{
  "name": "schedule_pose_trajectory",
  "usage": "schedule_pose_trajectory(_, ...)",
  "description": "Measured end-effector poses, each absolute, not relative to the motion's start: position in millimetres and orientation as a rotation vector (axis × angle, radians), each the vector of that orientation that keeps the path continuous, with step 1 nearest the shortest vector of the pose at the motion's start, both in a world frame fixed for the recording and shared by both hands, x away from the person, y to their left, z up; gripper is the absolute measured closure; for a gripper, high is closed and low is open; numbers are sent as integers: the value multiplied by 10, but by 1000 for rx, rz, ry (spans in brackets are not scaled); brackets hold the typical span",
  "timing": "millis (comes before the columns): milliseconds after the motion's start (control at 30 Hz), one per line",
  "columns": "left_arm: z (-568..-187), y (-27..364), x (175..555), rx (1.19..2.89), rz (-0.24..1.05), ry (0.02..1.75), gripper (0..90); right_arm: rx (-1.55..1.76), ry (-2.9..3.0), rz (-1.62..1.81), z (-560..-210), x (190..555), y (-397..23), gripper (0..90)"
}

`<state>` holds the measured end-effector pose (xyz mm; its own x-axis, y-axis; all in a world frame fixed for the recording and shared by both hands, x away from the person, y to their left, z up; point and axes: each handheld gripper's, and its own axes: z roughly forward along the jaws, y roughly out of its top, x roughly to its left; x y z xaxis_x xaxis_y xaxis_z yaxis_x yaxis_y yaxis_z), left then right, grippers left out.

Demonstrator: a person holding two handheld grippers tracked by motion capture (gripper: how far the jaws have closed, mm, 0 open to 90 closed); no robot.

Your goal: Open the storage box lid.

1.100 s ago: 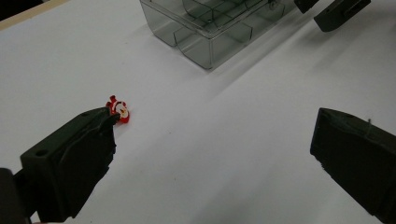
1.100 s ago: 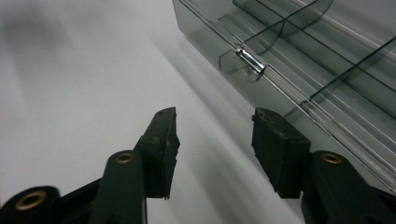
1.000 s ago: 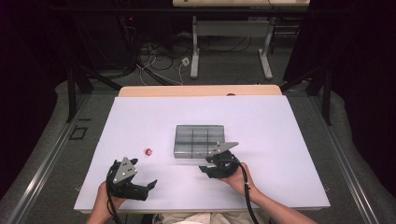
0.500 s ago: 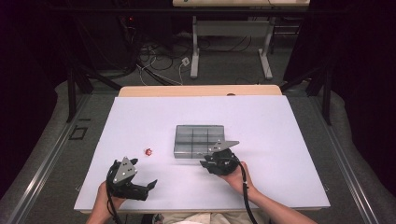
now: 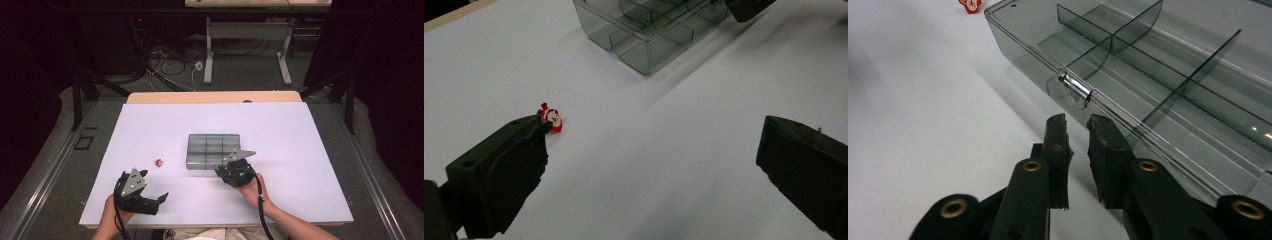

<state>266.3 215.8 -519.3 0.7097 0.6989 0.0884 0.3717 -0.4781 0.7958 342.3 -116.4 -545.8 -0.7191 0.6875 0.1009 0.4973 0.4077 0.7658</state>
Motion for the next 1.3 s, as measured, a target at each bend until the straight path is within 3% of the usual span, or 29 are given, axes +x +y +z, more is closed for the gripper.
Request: schedule_pose_trajectory(1300, -5192, 2161, 2661, 2114, 523, 807, 1, 1113, 2406, 1276, -5525, 3440, -1128, 821)
